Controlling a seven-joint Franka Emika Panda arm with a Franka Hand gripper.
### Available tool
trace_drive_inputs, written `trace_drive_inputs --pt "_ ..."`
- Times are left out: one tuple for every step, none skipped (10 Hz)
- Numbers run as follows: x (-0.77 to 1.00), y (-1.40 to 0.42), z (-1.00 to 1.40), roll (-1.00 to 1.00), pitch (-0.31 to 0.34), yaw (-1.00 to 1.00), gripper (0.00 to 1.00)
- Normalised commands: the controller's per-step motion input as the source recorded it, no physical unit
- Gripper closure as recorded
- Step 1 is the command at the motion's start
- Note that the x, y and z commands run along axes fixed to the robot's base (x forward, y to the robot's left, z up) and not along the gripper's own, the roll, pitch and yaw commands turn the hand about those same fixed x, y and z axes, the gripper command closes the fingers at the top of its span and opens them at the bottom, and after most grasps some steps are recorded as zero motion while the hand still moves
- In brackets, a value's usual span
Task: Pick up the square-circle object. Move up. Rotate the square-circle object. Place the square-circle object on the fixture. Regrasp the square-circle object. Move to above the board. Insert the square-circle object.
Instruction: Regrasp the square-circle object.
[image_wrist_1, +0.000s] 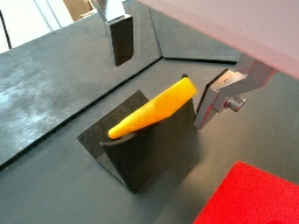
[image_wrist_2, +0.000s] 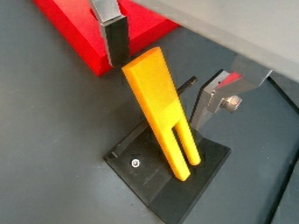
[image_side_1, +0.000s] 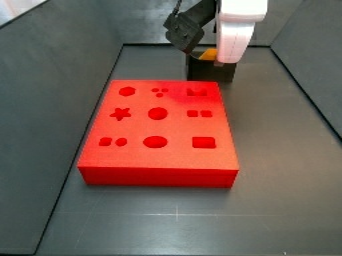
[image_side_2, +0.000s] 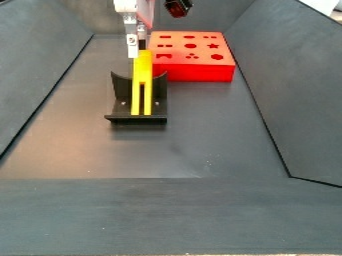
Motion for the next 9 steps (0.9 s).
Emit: trace_drive_inputs --pt "0.08 -0.01 0.01 -0.04 0.21 0.06 0.0" --pt "0.08 -0.01 0.01 -0.04 0.21 0.06 0.0" --pt "0.08 -0.01 0.01 -0.04 0.21 0.06 0.0" --pt "0.08 -0.01 0.01 -0.04 0.21 0.06 0.0" --pt "0.08 -0.01 0.01 -0.04 0.21 0.06 0.0" --pt "0.08 -0.01 0.01 -0.04 0.21 0.06 0.0" --pt "0.08 -0.01 0.01 -0.04 0.21 0.06 0.0" --pt "0.08 -0.01 0.01 -0.04 0.21 0.06 0.0" --pt "0.08 -0.01 0.01 -0.04 0.21 0.06 0.0"
